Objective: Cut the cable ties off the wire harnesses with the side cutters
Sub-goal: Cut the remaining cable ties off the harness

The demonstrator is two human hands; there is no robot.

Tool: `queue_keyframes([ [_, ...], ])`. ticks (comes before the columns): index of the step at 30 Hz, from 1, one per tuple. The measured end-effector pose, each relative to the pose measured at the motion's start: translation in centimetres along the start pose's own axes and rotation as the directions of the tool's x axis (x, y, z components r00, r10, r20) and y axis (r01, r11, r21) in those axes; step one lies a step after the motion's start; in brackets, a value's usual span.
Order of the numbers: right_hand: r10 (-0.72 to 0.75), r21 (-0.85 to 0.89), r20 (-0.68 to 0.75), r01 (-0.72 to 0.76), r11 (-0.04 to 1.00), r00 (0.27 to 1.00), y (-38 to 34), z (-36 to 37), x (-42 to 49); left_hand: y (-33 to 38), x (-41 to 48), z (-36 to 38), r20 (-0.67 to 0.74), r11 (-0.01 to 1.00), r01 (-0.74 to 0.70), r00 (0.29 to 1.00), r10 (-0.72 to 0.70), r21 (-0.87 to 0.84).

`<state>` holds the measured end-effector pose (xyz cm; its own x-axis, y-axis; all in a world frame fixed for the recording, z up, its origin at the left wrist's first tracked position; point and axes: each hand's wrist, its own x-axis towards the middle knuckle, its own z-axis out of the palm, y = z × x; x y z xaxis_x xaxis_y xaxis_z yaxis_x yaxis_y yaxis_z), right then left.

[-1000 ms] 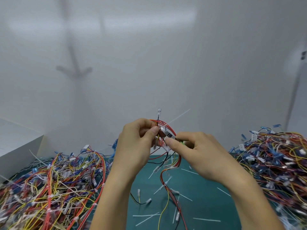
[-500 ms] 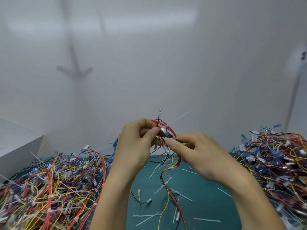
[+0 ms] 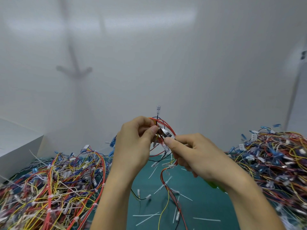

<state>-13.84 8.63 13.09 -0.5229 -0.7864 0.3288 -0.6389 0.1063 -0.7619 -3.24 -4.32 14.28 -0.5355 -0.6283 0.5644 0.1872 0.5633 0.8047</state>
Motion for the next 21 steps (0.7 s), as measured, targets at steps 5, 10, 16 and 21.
queue_keyframes([
  [5, 0.022, 0.134, 0.075, -0.032, 0.99, 0.997, -0.2, 0.0, -0.1, 0.0, 0.1, -0.1, 0.0, 1.0, -0.014, 1.0, 0.014, -0.025],
  [10, -0.002, 0.334, 0.085, -0.027, 0.942, 0.996, -1.2, -0.7, -0.4, 0.0, -0.1, -0.4, 0.006, 0.99, 0.04, 0.999, -0.039, -0.136],
  [16, 0.007, 0.23, -0.257, 0.054, 0.972, 0.966, -1.0, -0.9, -0.1, 0.7, -0.2, -0.9, 0.047, 0.953, 0.152, 0.988, -0.145, -0.262],
  [21, 0.014, 0.224, -0.22, 0.037, 0.974, 0.975, -0.7, -0.5, 0.0, 0.7, -0.2, -1.1, 0.086, 0.931, 0.182, 0.983, -0.163, -0.316],
])
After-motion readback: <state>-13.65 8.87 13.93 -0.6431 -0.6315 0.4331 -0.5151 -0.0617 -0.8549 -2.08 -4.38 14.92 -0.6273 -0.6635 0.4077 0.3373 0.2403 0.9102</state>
